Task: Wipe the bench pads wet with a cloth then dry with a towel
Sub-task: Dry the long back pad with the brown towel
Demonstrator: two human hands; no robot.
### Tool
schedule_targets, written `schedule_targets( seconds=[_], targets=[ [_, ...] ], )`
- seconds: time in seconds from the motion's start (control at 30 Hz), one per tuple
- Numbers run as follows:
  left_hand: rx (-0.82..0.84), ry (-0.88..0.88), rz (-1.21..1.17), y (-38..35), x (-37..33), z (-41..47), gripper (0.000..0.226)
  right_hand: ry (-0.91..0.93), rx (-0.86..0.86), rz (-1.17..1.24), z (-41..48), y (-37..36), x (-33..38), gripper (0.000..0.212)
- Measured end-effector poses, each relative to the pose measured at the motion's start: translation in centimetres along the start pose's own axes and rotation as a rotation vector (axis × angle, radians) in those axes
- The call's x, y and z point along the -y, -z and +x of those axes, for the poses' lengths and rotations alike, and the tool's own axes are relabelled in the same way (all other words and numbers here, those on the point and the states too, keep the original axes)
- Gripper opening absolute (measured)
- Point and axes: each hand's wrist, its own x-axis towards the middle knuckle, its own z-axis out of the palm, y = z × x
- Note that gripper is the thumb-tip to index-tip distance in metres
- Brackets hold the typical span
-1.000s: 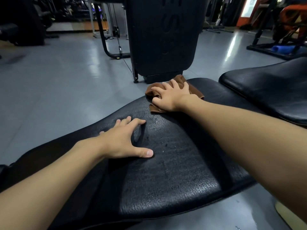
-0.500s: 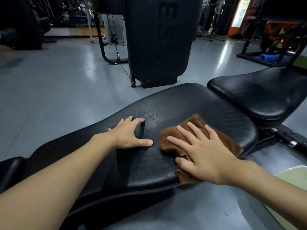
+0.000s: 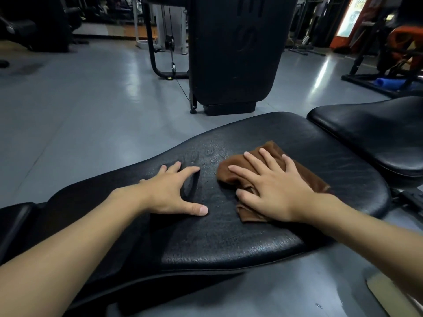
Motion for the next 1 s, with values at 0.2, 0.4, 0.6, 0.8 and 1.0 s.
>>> schedule_targets(
  seconds=[0.2, 0.4, 0.6, 0.8, 1.0],
  targets=[
    [-0.003, -0.007, -0.009, -0.2, 0.2, 0.4, 0.135, -0.052, 0.025, 0.038, 12.0, 0.2, 0.0, 0.063],
    [-0.028, -0.008, -0.024, -0.4, 0.5, 0.8, 0.13, -0.092, 0.049, 0.04, 18.1, 1.3, 0.9, 0.062],
    [-0.054, -0.018, -0.028, -0.6, 0.8, 1.0, 0.132, -0.07, 0.035, 0.046, 15.5, 0.6, 1.1, 0.06],
    [-0.062, -0.025, -0.029, -0.5, 0.9, 1.1, 0.132, 0.001, -0.007, 0.029, 5.8, -0.3, 2.3, 0.066],
    [-0.029, -0.008, -0.052, -0.1, -0.2, 0.1, 0.126, 0.049, -0.02, -0.024, -4.7, -1.0, 3.9, 0.075]
  ],
)
